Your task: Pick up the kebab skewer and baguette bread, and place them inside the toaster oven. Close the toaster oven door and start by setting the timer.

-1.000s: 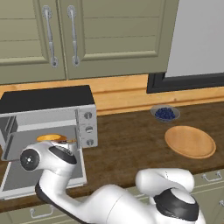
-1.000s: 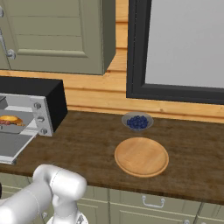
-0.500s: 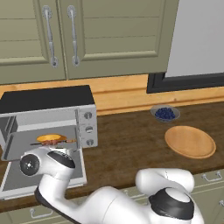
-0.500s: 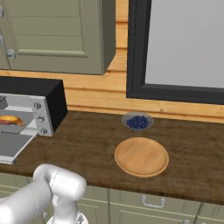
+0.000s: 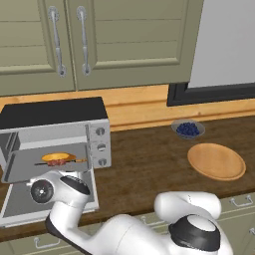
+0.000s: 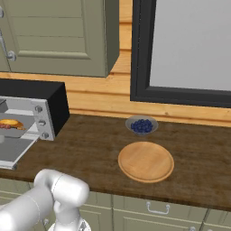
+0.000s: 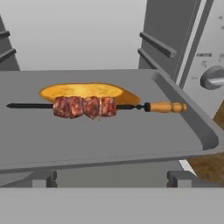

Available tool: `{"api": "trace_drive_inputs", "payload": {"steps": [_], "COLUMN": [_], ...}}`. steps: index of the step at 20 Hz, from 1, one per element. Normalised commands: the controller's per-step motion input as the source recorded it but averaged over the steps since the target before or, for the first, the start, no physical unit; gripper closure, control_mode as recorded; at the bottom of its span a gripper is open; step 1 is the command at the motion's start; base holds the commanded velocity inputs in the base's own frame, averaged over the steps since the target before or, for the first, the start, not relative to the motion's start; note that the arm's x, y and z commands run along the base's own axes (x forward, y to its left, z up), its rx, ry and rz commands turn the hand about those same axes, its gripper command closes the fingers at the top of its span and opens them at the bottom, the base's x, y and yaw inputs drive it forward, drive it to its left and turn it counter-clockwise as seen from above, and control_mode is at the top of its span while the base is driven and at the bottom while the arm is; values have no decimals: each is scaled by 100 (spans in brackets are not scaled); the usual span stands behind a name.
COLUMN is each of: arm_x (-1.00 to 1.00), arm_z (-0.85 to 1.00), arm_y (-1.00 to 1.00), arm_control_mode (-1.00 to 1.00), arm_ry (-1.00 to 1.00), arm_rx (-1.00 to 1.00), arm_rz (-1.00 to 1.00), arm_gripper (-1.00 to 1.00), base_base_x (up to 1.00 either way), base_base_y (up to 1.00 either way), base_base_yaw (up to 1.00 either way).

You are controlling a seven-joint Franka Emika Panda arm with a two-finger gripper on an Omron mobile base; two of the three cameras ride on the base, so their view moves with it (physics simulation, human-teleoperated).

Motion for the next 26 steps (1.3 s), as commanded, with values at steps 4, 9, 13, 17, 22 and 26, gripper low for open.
{"api": "trace_drive_inputs", "payload": {"steps": [4, 9, 13, 17, 22, 26], "arm_x": [15, 24, 16, 1, 0, 2], "arm_z": [-23, -13, -10, -2, 0, 0], "arm_y": [0, 7, 9, 11, 13, 14], "arm_control_mode": [-100, -100, -100, -100, -100, -100], "arm_ry": [0, 0, 0, 0, -2, -4], "arm_rx": [0, 0, 0, 0, 0, 0], "arm_rz": [1, 0, 0, 0, 1, 0], "arm_gripper": [-100, -100, -100, -100, -100, -100], "base_base_x": [0, 0, 0, 0, 0, 0], "base_base_y": [0, 0, 0, 0, 0, 0], "base_base_yaw": [0, 0, 0, 0, 0, 0]}}
